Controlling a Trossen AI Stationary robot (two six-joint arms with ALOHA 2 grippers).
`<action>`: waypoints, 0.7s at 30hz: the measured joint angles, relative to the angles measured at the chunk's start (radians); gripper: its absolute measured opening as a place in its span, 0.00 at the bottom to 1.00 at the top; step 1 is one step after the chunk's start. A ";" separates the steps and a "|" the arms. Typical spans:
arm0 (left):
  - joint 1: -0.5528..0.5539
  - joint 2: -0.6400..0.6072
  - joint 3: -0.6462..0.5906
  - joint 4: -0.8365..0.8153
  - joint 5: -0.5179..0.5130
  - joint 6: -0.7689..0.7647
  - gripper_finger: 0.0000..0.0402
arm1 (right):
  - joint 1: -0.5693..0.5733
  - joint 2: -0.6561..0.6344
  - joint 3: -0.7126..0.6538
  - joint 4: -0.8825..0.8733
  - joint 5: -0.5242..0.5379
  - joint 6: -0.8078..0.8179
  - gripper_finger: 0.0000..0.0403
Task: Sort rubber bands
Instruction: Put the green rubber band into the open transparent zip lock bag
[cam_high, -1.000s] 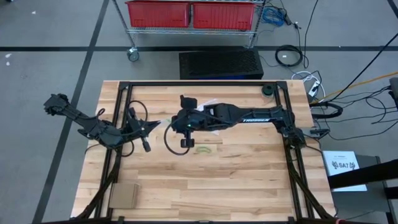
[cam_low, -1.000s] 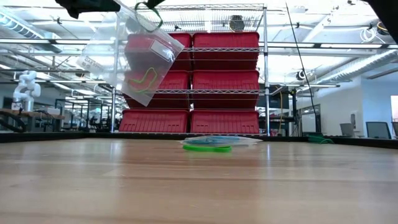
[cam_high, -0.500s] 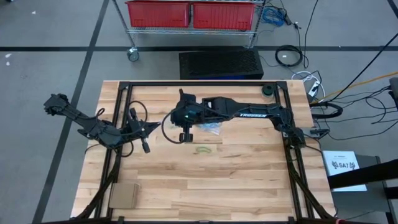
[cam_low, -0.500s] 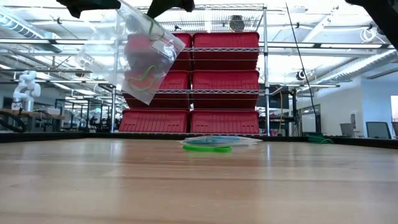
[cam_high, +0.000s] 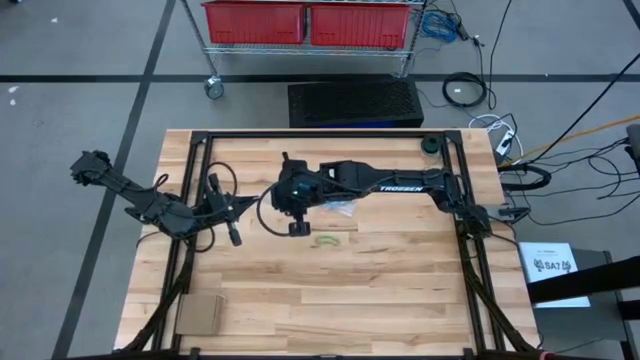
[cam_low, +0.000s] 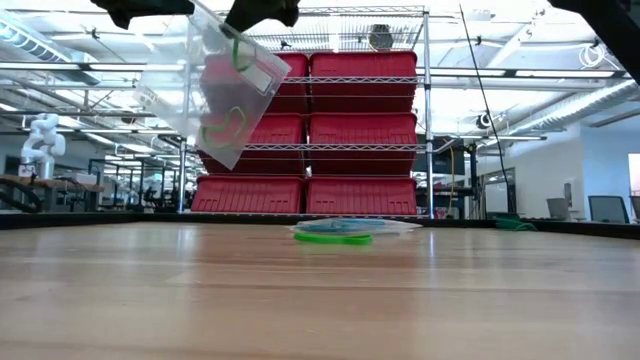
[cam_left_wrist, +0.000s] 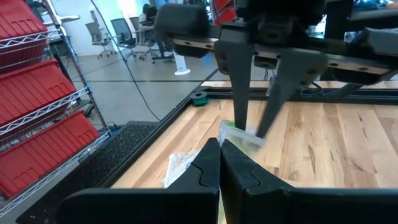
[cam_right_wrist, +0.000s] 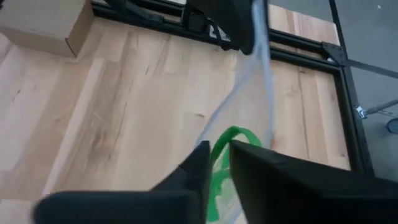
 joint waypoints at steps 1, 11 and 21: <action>0.000 0.000 0.000 0.000 0.000 0.000 0.00 | 0.002 0.001 0.000 0.005 -0.001 0.000 0.11; 0.000 0.000 0.000 -0.003 -0.001 -0.001 0.00 | 0.002 0.002 0.000 0.005 -0.001 0.073 0.48; 0.001 0.000 0.000 -0.004 -0.003 -0.003 0.00 | 0.026 -0.021 0.000 -0.021 -0.004 0.071 0.54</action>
